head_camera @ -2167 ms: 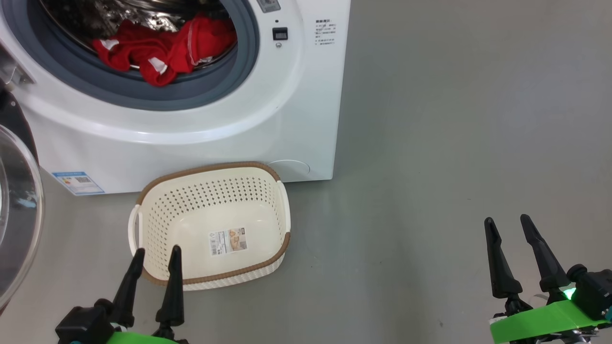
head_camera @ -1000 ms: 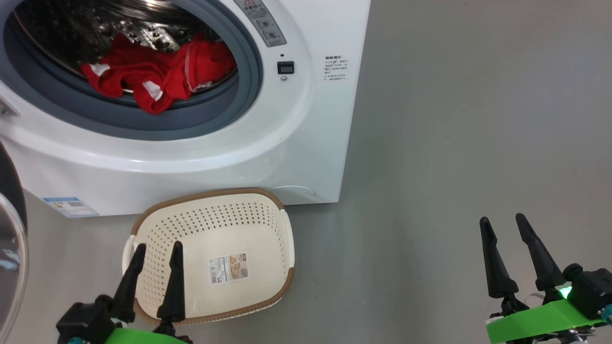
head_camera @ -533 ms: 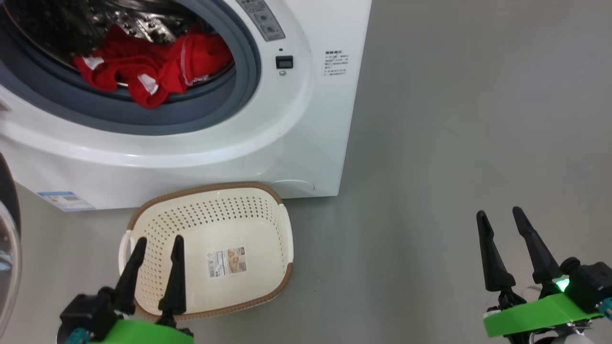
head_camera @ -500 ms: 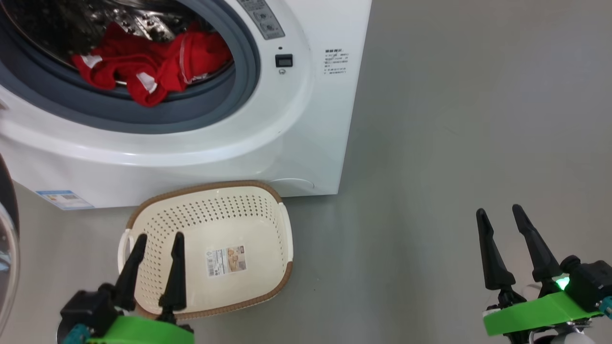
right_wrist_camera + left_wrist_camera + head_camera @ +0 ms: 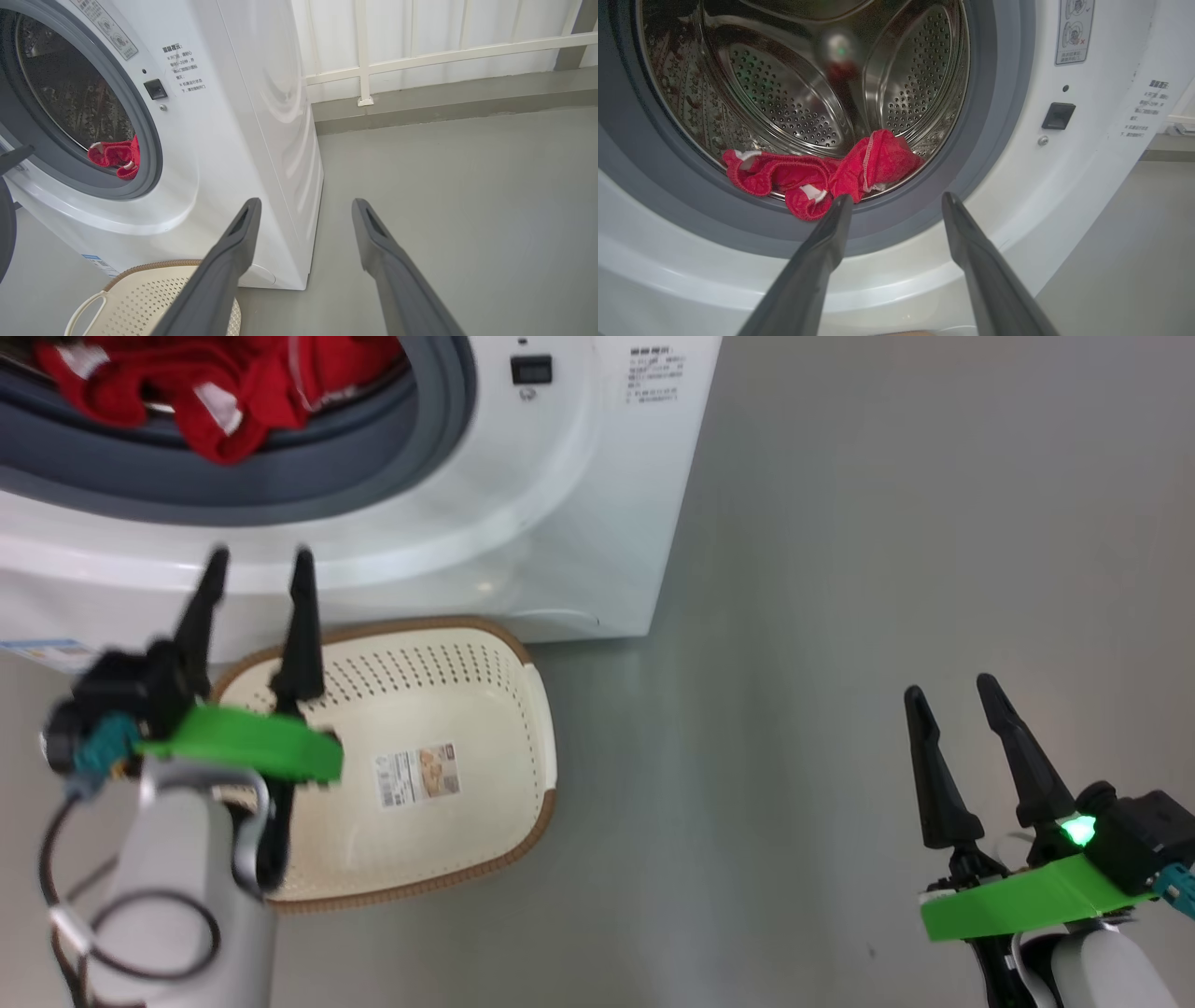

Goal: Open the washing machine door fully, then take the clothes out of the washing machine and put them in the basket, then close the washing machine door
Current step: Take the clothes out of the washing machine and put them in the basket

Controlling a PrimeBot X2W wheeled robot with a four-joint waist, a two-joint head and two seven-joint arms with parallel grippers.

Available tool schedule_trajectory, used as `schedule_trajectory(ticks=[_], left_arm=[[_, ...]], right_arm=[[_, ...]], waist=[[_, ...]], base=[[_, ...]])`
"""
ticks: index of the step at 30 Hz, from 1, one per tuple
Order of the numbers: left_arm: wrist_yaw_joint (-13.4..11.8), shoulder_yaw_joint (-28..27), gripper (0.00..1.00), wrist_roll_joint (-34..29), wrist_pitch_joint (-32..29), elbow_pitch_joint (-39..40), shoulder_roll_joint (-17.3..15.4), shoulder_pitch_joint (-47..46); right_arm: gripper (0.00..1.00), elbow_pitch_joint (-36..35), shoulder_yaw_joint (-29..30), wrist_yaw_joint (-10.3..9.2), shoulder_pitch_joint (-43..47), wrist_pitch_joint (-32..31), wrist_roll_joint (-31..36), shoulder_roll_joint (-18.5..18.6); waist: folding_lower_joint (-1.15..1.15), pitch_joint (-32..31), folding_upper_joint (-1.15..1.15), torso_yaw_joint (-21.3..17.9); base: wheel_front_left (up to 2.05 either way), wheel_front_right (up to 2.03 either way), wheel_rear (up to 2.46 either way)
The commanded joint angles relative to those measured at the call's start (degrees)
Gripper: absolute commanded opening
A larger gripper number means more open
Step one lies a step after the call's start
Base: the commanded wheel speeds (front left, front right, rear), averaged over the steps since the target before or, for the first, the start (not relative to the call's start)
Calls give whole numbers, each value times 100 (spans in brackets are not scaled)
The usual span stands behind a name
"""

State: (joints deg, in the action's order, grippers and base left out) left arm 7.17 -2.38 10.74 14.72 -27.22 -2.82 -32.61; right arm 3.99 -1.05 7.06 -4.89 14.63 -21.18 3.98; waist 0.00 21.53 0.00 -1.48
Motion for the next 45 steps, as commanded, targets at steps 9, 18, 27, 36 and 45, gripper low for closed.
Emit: schedule_trajectory(ticks=[9, 18, 27, 36, 45], left_arm=[[-49, -332, 100, -404, 28, -945, -410, -1774], [-128, -369, 100, -590, 28, -2062, -719, -3046], [-188, -215, 100, -820, 28, -2573, -1016, -3910], [-169, -6, 100, -1007, 28, -2932, -1321, -4345], [-265, 182, 100, -1113, 28, -3746, -1565, -4702]], right_arm=[[100, -192, -275, 43, -412, 37, -58, 84], [100, -286, -400, 43, -637, 37, -78, 101], [100, -396, -539, 43, -821, 37, -94, 93], [100, -438, -657, 43, -888, 37, -112, 104], [100, -484, -739, 43, -884, 37, -127, 98]], waist=[[0, 896, 0, -286], [0, 1328, 0, -491], [0, 1741, 0, -652], [0, 1939, 0, -822], [0, 1985, 0, -951]], base=[[0, 0, 0], [0, 0, 0], [0, 0, 0], [0, 0, 0], [0, 0, 0]])
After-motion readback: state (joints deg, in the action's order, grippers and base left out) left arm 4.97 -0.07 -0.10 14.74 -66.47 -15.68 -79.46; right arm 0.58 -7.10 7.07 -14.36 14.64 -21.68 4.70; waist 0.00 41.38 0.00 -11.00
